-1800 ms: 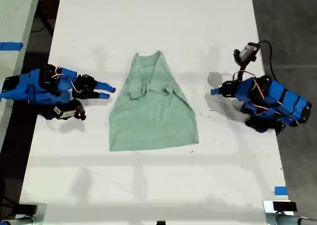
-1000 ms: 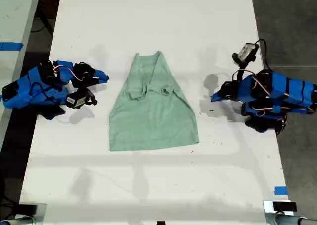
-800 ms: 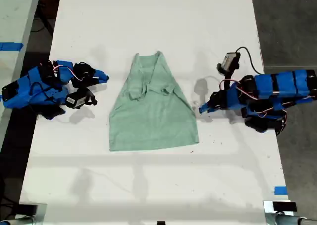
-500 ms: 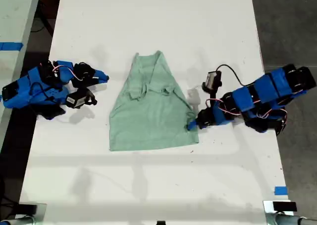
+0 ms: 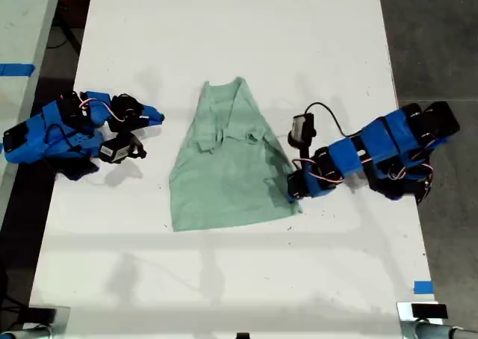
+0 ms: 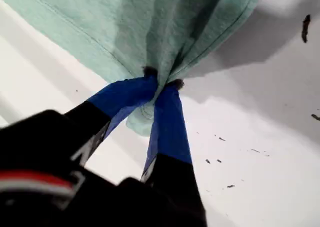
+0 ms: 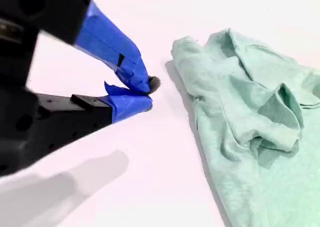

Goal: Fold t shirt

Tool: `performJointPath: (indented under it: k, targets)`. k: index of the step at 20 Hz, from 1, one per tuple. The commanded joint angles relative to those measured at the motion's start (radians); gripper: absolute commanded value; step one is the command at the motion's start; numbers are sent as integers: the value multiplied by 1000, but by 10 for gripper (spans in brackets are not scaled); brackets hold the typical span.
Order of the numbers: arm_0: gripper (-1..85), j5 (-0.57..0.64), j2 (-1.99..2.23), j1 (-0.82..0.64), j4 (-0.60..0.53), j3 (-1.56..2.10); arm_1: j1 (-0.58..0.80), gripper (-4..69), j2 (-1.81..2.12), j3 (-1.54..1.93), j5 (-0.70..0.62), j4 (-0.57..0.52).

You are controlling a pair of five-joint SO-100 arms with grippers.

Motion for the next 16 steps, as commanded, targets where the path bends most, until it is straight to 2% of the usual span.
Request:
performJointPath:
  k: [1, 5, 10, 13, 15, 16]
  targets:
    - [-2, -2, 6, -8, -3, 44, 29, 18, 12, -192, -78, 149]
    - [-2, -2, 6, -9, -3, 44, 58, 18, -43, -489, -239, 249]
    - [-2, -2, 6, -11, -3, 44, 74, 18, -442, -1058, -407, 331]
    - [-2, -2, 6, -9, -3, 44, 95, 22, -538, -1086, -476, 216]
    - [-2, 2, 6, -12, -3, 44, 92, 192, -561, -1083, -517, 179]
    - [-2, 2, 6, -12, -3, 44, 91, 251, -557, -1077, -531, 170]
